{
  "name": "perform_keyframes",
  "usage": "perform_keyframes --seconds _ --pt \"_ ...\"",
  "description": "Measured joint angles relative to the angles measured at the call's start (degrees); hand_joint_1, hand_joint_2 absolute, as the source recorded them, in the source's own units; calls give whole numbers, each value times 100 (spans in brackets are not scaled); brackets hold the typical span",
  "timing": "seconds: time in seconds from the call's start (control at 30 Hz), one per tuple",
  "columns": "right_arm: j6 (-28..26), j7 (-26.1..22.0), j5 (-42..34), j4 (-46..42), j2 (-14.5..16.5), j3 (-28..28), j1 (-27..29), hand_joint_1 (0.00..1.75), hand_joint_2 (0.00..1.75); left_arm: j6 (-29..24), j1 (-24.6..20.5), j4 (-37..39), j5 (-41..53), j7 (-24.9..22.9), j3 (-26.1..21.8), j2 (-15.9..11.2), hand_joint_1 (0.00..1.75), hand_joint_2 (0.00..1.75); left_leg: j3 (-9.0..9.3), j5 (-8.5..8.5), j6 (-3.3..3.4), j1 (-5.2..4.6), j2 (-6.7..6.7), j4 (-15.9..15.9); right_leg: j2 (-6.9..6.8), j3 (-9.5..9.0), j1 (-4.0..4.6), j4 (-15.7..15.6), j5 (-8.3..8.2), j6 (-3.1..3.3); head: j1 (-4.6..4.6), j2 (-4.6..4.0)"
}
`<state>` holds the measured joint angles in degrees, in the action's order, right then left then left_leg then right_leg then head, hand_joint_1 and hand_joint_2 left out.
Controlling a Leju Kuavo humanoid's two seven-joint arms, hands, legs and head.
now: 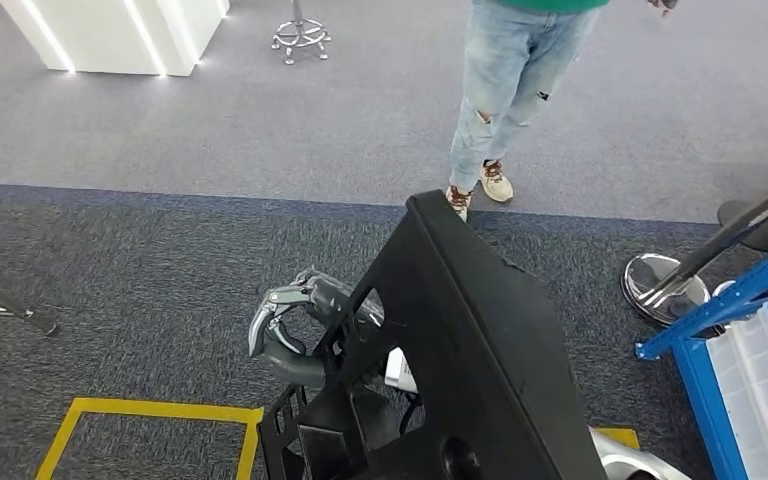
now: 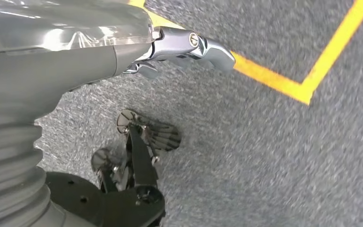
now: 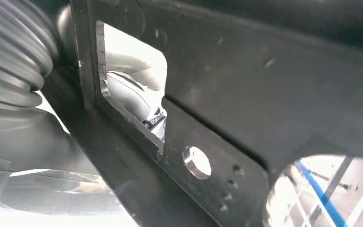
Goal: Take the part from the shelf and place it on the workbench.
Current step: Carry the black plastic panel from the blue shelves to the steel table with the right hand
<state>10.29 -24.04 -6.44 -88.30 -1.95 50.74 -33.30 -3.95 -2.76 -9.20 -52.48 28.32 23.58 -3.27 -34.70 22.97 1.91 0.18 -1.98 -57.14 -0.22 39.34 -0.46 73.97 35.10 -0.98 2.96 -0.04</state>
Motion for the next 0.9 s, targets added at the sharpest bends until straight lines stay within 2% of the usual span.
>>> perform_keyframes --seconds 0.03,0.07,0.1,0.13,0.17,0.2,0.23,0.3,0.33,0.37,0.43,0.47,0.5,0.53,0.57,0.6,0.67,0.7,0.73,0.8,0.83,0.9 --pt "7 -1 -2 3 -1 1 1 171 175 -1 4 0 -10 -16 0 0 0 175 -4 2 -2 0 -86 -12 11 52 -8 45 -71 -4 1 0" --pt "10 -1 -5 4 -1 1 -2 171 175 -1 9 0 -17 -41 0 0 0 175 -5 8 -11 4 -173 -32 31 -18 -20 -150 -255 -5 1 0" --pt "13 -1 -9 4 -1 1 -6 171 175 -1 14 0 -21 -72 0 1 0 175 -8 19 -27 9 -258 -61 93 -175 -40 -513 -495 -5 0 0" --pt "15 -1 -14 5 -1 0 -10 171 175 -1 14 0 -26 -107 0 1 0 175 -23 34 -52 11 -338 -99 234 -342 -63 -897 -674 -3 1 0" --pt "16 -4 -18 5 -1 -2 -13 171 175 -1 10 0 -28 -136 0 1 0 175 -52 47 -83 12 -411 -139 358 -467 -82 -1193 -789 0 1 0" --pt "17 -6 -22 5 -2 -4 -14 171 175 -1 8 0 -29 -157 0 0 0 175 -87 51 -120 20 -474 -167 449 -530 -87 -1360 -829 8 2 0" --pt "15 -10 -25 4 -1 -6 -14 171 175 -3 11 0 -27 -168 0 -1 0 175 -121 47 -160 33 -536 -178 486 -539 -76 -1407 -812 27 3 -1" --pt "-14 -13 -28 -3 8 -16 -17 171 175 -14 41 0 -17 -176 0 -2 0 175 -160 34 -237 70 -608 -177 354 -552 -57 -1441 -835 94 2 -1" --pt "-44 -12 -28 -11 17 -28 -20 171 175 -25 55 0 -7 -176 1 -1 0 175 -185 66 -263 68 -525 -230 285 -573 -58 -1467 -844 133 11 -1" --pt "-79 -10 -27 -25 27 -48 -20 171 175 -39 58 0 5 -173 1 1 0 175 -255 153 -284 62 -373 -384 205 -596 -61 -1494 -851 167 20 0" --pt "-145 -1 -25 -45 35 -108 -6 171 175 -71 37 0 21 -161 2 3 0 175 -551 475 -317 53 -3 -1020 39 -624 -41 -1519 -842 215 37 0" --pt "-169 3 -25 -49 32 -142 9 171 175 -95 27 0 26 -152 2 4 0 175 -740 641 -334 59 94 -1402 -52 -627 -25 -1519 -833 229 37 0" --pt "-186 3 -25 -46 28 -173 26 171 175 -126 24 0 31 -144 3 4 0 175 -880 738 -343 64 139 -1682 -139 -628 -11 -1519 -825 237 37 0" --pt "-197 -1 -25 -43 25 -205 42 171 175 -171 26 0 42 -135 4 5 0 175 -921 730 -344 66 158 -1767 -224 -630 0 -1518 -816 241 36 0" --pt "-201 -7 -25 -40 23 -236 52 171 175 -220 31 0 57 -126 8 6 0 175 -838 619 -337 66 177 -1623 -301 -637 9 -1518 -807 240 37 0" --pt "-201 -13 -25 -37 22 -265 57 171 175 -262 35 0 72 -117 13 5 0 175 -645 439 -321 61 225 -1280 -373 -650 16 -1518 -796 234 37 0" --pt "-196 -28 -25 -18 22 -313 57 171 175 -319 29 0 94 -78 28 3 0 175 -218 179 -252 8 459 -499 -496 -680 42 -1515 -767 206 36 0" --pt "-191 -42 -25 4 22 -329 56 171 175 -343 18 0 108 -42 39 1 0 175 -102 136 -205 -25 538 -274 -552 -690 57 -1514 -753 182 33 0" --pt "-186 -58 -23 30 22 -339 56 171 175 -368 10 0 127 -3 50 0 0 175 -65 144 -162 -55 567 -181 -607 -698 68 -1513 -741 156 32 0" --pt "-179 -86 -19 80 29 -347 56 171 175 -434 18 0 182 50 85 -3 0 175 -61 128 -87 -56 426 -147 -708 -719 73 -1518 -715 98 30 0" --pt "-178 -92 -17 98 38 -348 54 171 175 -450 30 0 197 41 107 -2 0 175 -40 112 -62 -43 358 -113 -646 -726 60 -1487 -682 67 26 0" --pt "-178 -98 -19 126 57 -350 46 171 175 -395 33 0 181 -62 140 3 0 175 5 81 -7 -10 238 -55 -334 -588 36 -1145 -469 23 18 0"
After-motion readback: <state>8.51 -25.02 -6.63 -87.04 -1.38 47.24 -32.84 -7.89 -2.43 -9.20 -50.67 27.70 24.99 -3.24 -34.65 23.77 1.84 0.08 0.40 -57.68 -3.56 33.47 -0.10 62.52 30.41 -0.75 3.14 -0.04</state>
